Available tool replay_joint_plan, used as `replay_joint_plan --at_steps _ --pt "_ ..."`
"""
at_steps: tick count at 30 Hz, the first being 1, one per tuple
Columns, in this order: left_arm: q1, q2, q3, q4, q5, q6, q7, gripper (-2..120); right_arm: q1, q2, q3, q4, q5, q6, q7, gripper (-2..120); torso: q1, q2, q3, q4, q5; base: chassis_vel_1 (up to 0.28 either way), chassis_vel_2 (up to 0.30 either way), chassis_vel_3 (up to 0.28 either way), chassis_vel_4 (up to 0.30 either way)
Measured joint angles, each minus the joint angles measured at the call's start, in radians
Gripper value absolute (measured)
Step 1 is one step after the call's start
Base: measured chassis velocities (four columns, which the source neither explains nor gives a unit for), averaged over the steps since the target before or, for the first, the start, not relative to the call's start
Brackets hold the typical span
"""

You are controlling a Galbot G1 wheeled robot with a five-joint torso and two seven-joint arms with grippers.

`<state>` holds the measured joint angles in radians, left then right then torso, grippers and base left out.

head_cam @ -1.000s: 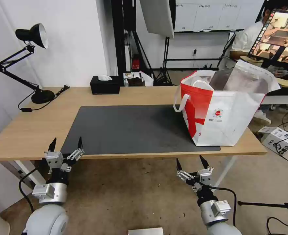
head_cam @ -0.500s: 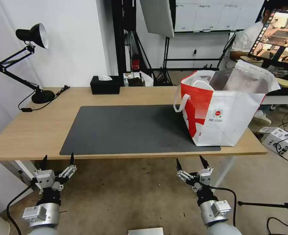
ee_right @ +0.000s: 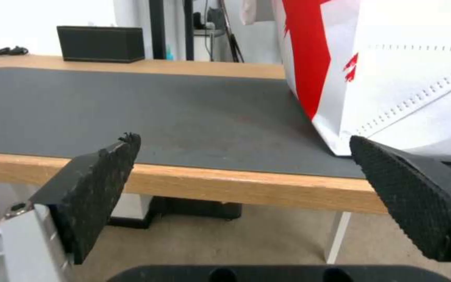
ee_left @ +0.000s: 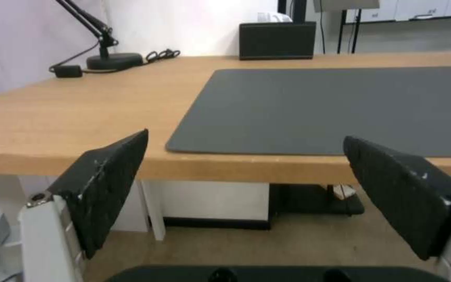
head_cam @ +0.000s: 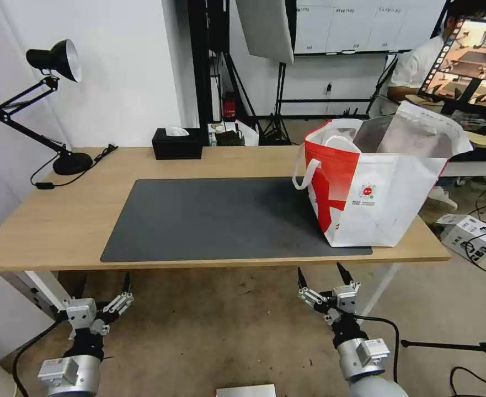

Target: Pick up the trash from the table and place it into the takeout bag.

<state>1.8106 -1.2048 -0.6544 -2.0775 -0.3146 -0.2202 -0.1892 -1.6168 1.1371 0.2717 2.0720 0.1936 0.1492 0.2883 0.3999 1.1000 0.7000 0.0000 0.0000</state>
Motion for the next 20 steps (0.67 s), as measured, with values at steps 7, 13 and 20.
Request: replay_joint_plan --at_steps 7,13,20 --pt "0.005 0.004 -0.001 0.0 -0.008 0.006 0.012 100 0.0 0.0 0.0 0.0 0.0 0.0 0.0 100 0.0 0.0 0.0 0.0 0.0 0.0 0.0 0.0 0.0" --pt "0.005 0.005 -0.001 0.0 -0.008 0.007 0.012 100 0.0 0.0 0.0 0.0 0.0 0.0 0.0 100 0.0 0.0 0.0 0.0 0.0 0.0 0.0 0.0 0.0" --pt "0.005 0.006 -0.001 -0.001 -0.009 0.008 0.012 100 0.0 0.0 0.0 0.0 0.0 0.0 0.0 100 0.0 0.0 0.0 0.0 0.0 0.0 0.0 0.0 0.0"
